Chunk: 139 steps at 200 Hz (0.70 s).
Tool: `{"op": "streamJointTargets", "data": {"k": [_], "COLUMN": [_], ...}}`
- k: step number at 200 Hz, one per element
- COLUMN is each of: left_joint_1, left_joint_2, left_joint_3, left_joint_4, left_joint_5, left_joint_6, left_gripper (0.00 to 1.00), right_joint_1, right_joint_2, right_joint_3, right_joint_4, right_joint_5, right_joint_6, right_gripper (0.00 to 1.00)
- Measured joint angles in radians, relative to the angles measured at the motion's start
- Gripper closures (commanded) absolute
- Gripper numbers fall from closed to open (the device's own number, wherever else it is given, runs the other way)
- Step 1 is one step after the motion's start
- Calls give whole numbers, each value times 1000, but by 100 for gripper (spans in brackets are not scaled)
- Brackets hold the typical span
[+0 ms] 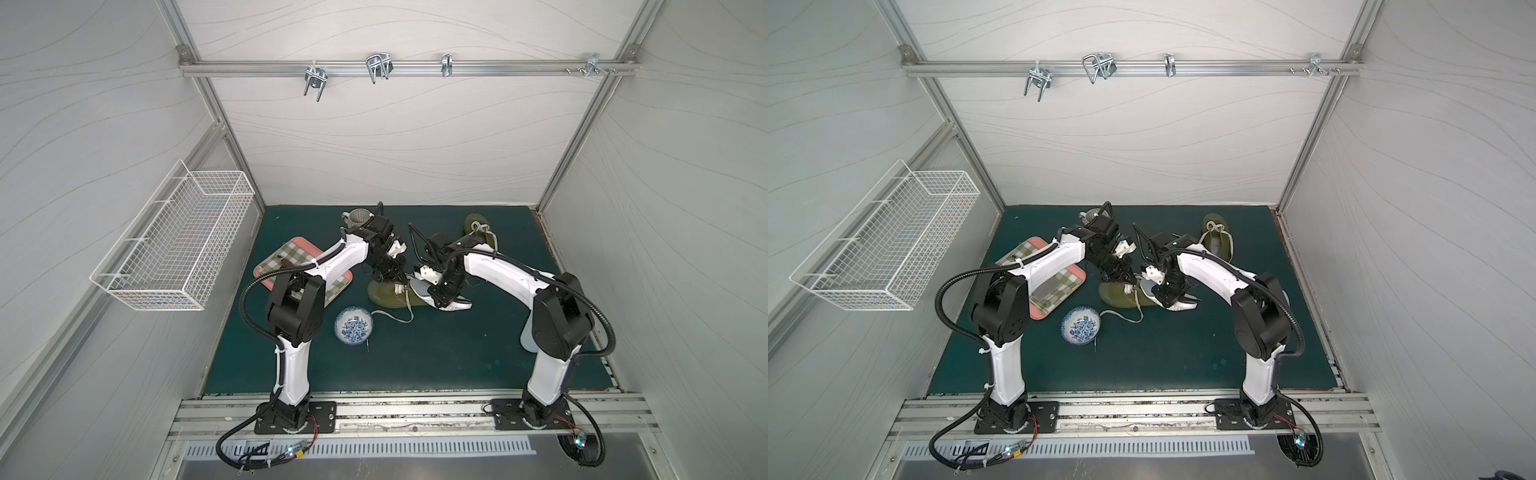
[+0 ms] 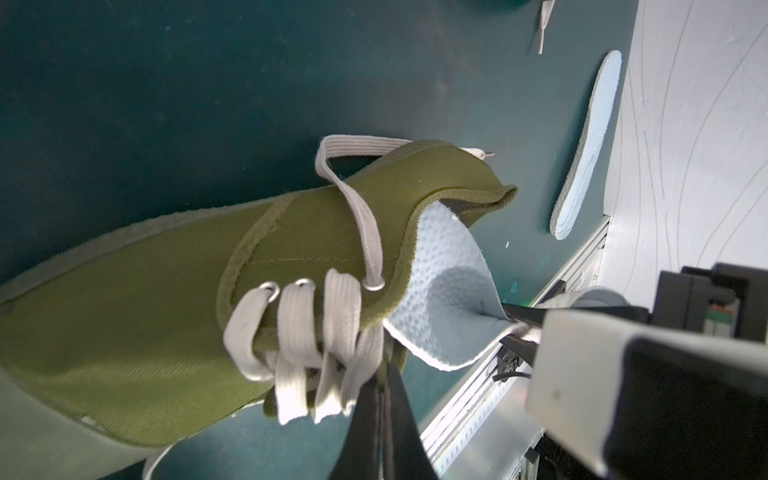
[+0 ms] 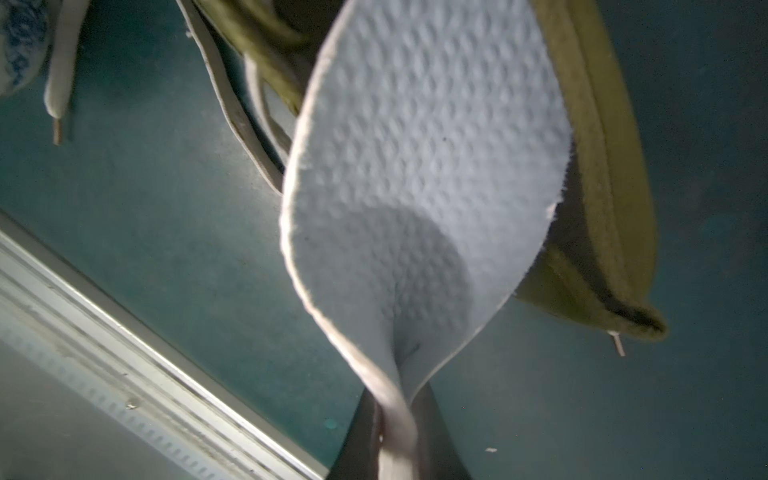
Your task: Insert the insole into the shoe
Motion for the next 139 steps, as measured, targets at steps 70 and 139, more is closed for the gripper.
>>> {"op": "streamJointTargets", "data": {"k": [70, 139], "left_joint_1": [35, 47], "left_joint_2": [68, 132], "left_joint_3": [64, 159], "left_joint_4": [-39, -106], "left_joint_5": [68, 91], "left_joint_6": [60, 124], "left_gripper": [100, 100], "right_joint_1": [52, 53], "right_joint_2": [-16, -15], "right_joint_3": [-2, -29], "right_joint_4": [57, 147], "right_joint_5": [157, 280], "right_joint_6": [-158, -310], "right_gripper": [95, 98]}}
